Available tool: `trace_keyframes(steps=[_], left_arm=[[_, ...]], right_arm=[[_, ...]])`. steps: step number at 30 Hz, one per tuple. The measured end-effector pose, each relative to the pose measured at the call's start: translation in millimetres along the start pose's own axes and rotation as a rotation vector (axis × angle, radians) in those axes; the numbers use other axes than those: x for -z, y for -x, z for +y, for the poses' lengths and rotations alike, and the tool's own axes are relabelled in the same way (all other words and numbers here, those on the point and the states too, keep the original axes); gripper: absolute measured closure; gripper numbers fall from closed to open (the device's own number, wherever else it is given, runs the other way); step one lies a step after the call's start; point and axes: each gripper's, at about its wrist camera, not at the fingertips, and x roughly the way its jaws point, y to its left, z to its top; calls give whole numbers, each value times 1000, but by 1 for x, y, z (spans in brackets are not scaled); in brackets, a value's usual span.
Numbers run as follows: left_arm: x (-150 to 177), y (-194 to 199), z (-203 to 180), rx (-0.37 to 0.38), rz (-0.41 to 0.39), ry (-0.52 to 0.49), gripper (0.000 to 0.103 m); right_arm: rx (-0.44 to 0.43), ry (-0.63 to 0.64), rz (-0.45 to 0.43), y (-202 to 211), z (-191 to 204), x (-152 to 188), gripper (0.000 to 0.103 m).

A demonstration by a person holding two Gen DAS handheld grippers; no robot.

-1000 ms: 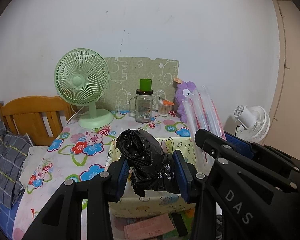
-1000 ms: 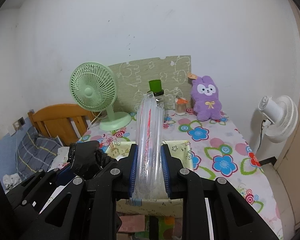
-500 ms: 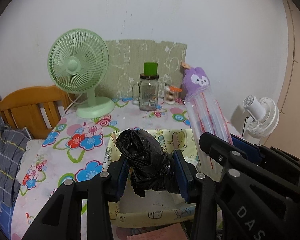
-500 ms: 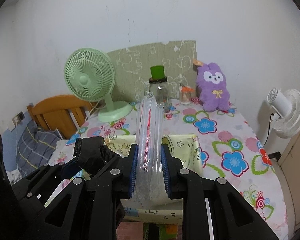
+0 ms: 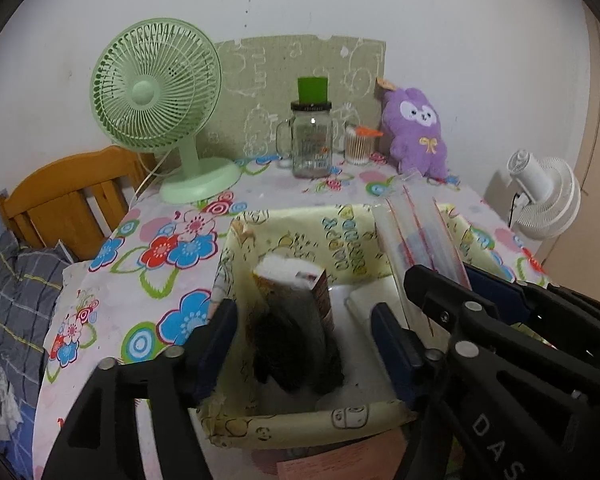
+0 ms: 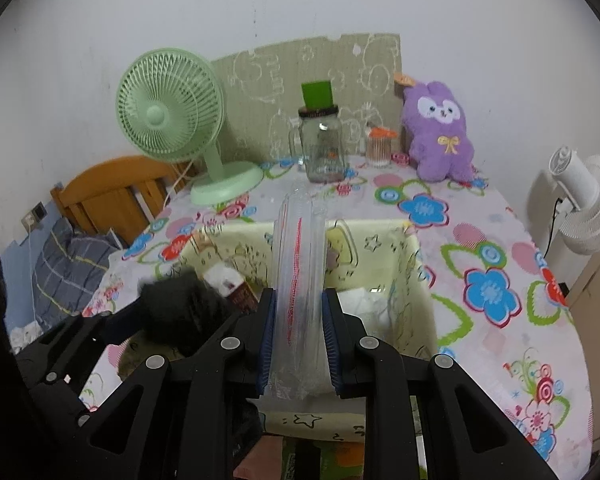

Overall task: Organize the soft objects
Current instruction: 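Lower the umbrella and straw tube into the storage box and open both tools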

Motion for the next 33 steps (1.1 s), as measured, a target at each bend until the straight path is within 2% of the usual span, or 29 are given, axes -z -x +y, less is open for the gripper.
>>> trace_keyframes(steps=[4,9,13,15,17,26,28,30,33], left_arm=[[1,-4,1,6,11,-8,28],[2,-6,-4,13,15,-34,21],[3,-7,-5,12,14,-37,18],[2,-7,-5,16,14,-33,18],[2,-6,-4,21,12,-31,16],[1,-4,-4,35,32,-7,13],[0,-2,-5,30,39,-2,11],[1,3,-6,49,22,-2,9],[1,11,-9,40,-2,-14,6]], right_arm=[[1,-2,21,-8,-2,1,77],[9,-28,47,-16,-11,1,76],[45,-22,49,-17,-13,1,70],[73,-24,44,-17,-16,0,58],[80,-31,40,-16,-20,1,51],[80,-29,32,-11,-24,0,49],[53,-22,32,-8,-22,0,38],[57,-12,22,-1,-18,0,18],[44,10,7,7,-11,0,16]])
